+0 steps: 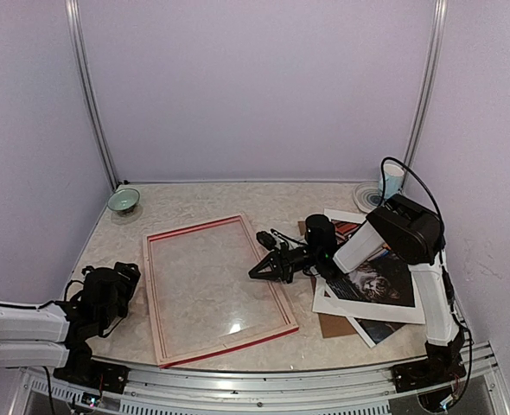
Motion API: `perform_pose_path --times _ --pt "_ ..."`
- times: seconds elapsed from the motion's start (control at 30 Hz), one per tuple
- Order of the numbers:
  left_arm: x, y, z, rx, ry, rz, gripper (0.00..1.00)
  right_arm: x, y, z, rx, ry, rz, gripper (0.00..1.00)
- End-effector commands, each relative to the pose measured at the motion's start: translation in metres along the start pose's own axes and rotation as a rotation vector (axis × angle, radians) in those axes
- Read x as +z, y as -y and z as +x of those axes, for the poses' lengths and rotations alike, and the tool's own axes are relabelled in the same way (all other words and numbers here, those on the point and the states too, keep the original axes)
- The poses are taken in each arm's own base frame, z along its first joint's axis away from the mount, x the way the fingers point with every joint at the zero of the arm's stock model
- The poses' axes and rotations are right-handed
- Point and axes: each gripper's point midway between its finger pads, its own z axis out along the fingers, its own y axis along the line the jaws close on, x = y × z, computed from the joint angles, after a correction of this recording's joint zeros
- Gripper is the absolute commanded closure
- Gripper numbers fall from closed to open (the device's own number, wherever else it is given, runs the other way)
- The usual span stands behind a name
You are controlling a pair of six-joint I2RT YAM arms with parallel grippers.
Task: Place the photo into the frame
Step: Adjust the glass panel to frame the body.
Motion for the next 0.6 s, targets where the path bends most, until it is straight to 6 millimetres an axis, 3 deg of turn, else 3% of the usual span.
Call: perform_pose_path --times 0.0,0.37,0.57 --pt "0.000 -0.027 0.001 0.044 0.000 -0.083 0.01 -0.003 -0.026 -0.007 -0.100 0.004 -0.048 1.00" --pt "0.000 -0.028 0.002 0.044 -0.008 -0.084 0.01 -0.009 -0.056 -0.011 -0.123 0.029 -0.150 1.00" --pt "0.000 -0.028 0.003 0.042 -0.008 -0.081 0.01 -0.007 -0.051 -0.016 -0.123 0.029 -0.125 1.00"
